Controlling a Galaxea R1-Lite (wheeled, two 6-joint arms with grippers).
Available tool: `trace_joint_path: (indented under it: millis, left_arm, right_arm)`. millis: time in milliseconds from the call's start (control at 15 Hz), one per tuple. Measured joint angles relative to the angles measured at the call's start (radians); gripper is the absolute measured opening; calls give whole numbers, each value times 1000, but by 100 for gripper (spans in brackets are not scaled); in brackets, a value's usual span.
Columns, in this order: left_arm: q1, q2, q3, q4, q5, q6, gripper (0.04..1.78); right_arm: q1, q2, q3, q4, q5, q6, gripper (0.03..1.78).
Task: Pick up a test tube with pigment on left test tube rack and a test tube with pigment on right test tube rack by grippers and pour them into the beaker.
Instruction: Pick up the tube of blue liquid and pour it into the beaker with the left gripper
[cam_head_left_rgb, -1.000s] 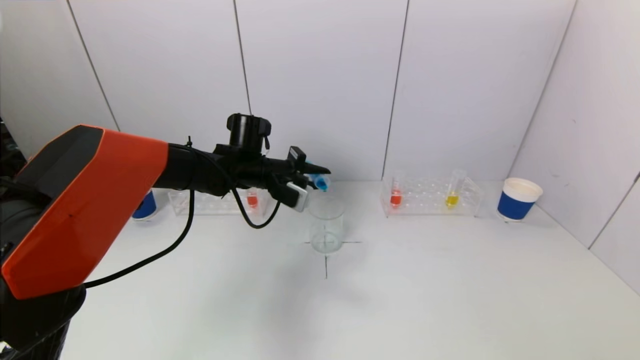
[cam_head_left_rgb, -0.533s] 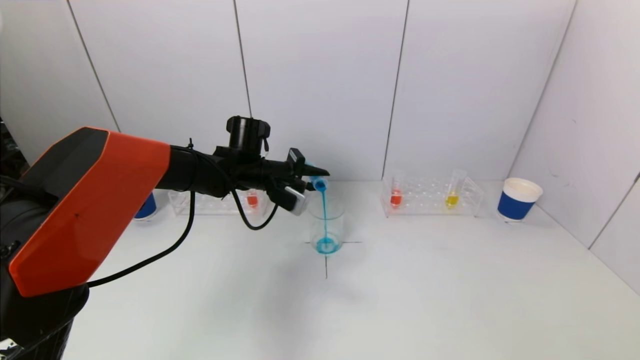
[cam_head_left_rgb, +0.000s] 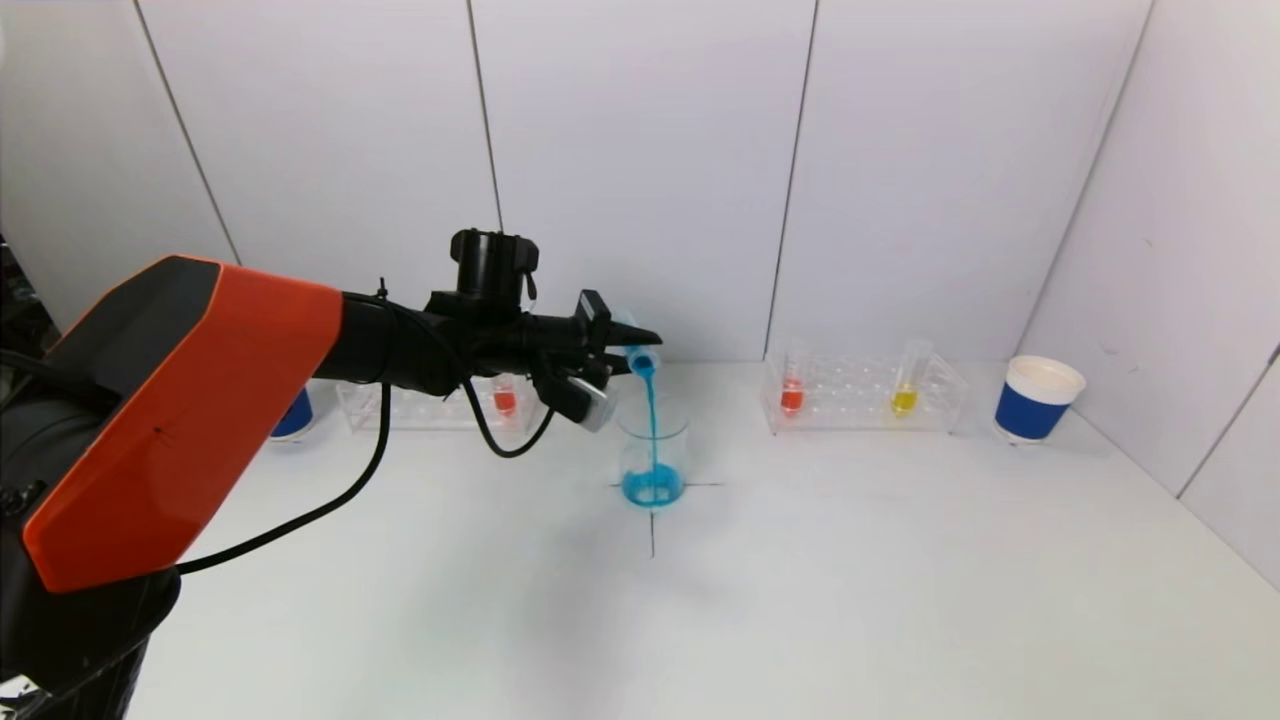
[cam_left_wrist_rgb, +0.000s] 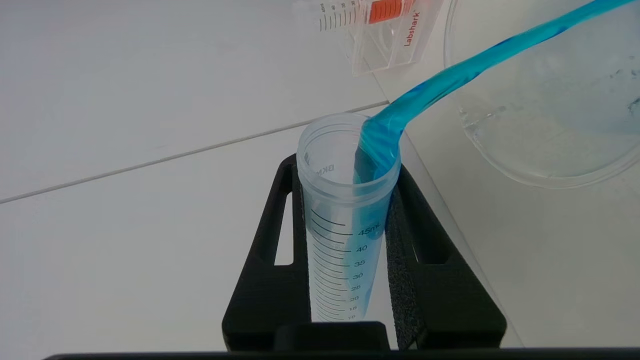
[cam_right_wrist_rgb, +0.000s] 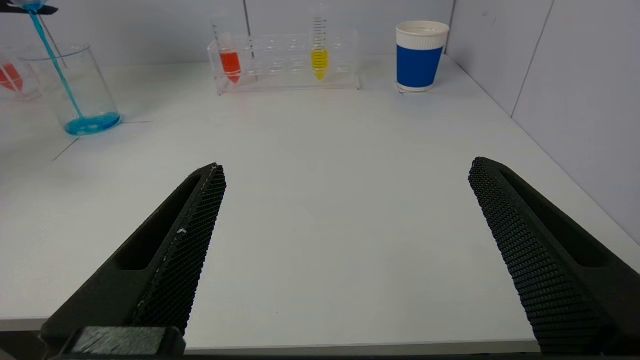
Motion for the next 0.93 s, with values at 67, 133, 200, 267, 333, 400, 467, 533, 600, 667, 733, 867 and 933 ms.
trace_joint_path:
  millis: [67,133,200,267,333,400,467,533,600,667,733,867,933]
  left_arm:
    - [-1,1,0,-3,-1,1,45]
    - [-1,3,0,-5,-4,6,45]
    - [-1,3,0,-5,-10,16,45]
    - [-1,3,1,-6,-12,24,45]
    - [0,3,1,-6,-13,30,45]
    - [0,3,1,-7,-13,37,45]
    - [0,2,1,-7,-13,42,45]
    - [0,2,1,-7,-13,44,45]
    - [0,2,1,-10,-12,47,45]
    - [0,2,1,-11,-12,58,45]
    - [0,2,-3,-12,-13,70,45]
    - [0,4,-24,-22,-14,85,45]
    - [0,5,-34,-24,-14,88,45]
  right_arm:
    - [0,0,0,0,0,0,177]
    - [0,0,0,0,0,0,177]
    - [0,0,0,0,0,0,177]
    - [0,0,0,0,0,0,177]
    - [0,0,0,0,0,0,177]
    - [0,0,0,0,0,0,177]
    - [0,0,0,0,0,0,177]
    - [0,0,0,0,0,0,177]
    - [0,0,0,0,0,0,177]
    - [0,0,0,0,0,0,177]
    - [0,0,0,0,0,0,177]
    - [0,0,0,0,0,0,177]
    - [0,0,0,0,0,0,177]
